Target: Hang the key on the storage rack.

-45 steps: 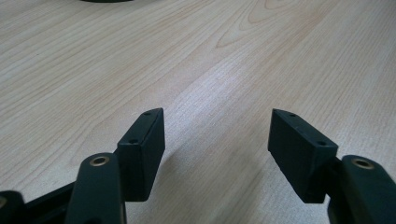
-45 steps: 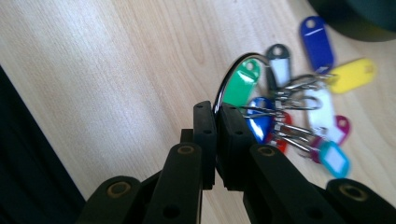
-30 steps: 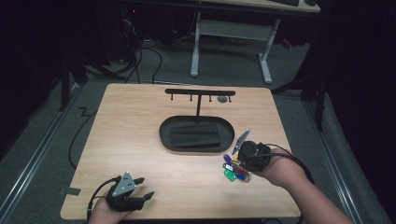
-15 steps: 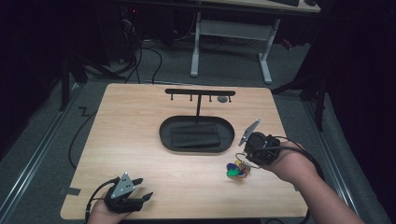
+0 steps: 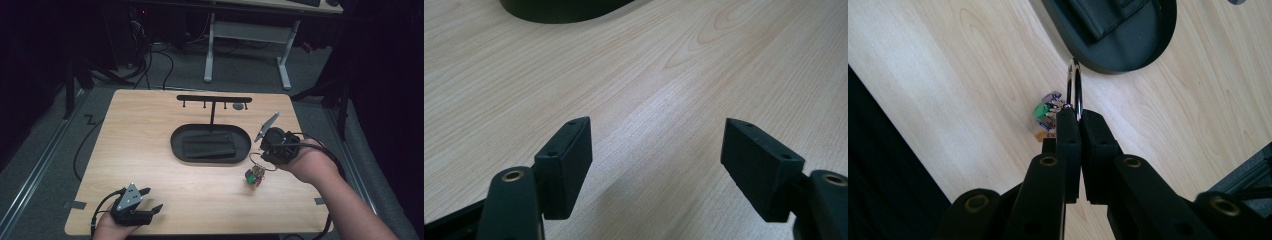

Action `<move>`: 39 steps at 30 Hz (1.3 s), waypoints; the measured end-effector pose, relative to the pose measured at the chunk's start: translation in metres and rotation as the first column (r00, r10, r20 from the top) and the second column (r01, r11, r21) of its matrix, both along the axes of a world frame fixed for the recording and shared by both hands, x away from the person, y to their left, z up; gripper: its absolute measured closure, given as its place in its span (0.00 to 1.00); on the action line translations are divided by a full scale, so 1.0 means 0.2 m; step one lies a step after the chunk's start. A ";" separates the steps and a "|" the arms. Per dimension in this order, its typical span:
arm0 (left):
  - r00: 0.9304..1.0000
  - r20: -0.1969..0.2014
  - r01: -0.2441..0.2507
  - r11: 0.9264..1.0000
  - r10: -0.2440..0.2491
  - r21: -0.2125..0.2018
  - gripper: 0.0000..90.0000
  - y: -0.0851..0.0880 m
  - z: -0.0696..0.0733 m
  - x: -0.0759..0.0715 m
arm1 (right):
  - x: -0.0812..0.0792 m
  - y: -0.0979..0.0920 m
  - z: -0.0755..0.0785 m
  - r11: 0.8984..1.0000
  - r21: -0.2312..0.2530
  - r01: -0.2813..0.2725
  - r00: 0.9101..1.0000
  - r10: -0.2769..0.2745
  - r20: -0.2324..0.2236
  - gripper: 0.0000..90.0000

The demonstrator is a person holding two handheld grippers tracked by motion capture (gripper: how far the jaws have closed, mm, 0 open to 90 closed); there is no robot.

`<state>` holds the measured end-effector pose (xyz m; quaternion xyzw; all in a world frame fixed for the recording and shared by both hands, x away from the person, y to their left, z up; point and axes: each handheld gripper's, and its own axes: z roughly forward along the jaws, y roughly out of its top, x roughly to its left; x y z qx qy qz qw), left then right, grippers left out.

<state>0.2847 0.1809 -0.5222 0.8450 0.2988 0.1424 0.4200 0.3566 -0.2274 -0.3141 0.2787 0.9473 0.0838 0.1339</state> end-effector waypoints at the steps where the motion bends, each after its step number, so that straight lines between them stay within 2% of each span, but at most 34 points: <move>1: 1.000 0.001 -0.001 1.000 0.001 0.001 0.31 0.00 0.00 0.00 | 0.02 0.01 0.00 1.000 0.003 0.003 1.000 -0.003 0.000 0.98; 7: 1.000 -0.002 0.011 1.000 -0.011 0.006 0.32 -0.01 0.00 -0.01 | 0.08 0.05 0.02 1.000 0.002 0.004 1.000 -0.004 0.002 0.98; 12: 1.000 -0.005 0.015 1.000 -0.015 0.007 0.32 -0.01 -0.01 -0.01 | 0.14 0.06 0.08 0.999 0.028 0.029 0.999 -0.030 0.019 0.98; 18: 1.000 -0.001 0.011 1.000 -0.011 0.003 0.32 0.00 0.00 -0.02 | 0.21 0.06 0.14 0.998 0.031 0.050 0.999 -0.050 0.018 0.98; 27: 1.000 0.004 0.002 1.000 -0.002 -0.003 0.32 0.01 0.00 -0.01 | 0.33 0.07 0.18 0.996 0.060 0.068 0.997 -0.070 0.041 0.98; 33: 1.000 0.007 0.012 1.000 -0.012 0.004 0.32 0.00 0.00 -0.01 | 0.42 0.09 0.16 0.994 0.069 0.086 0.995 -0.089 0.049 0.98; 39: 1.000 -0.001 0.013 1.000 -0.013 0.007 0.32 0.01 0.00 -0.01 | 0.51 0.10 0.11 0.992 0.074 0.102 0.993 -0.106 0.046 0.98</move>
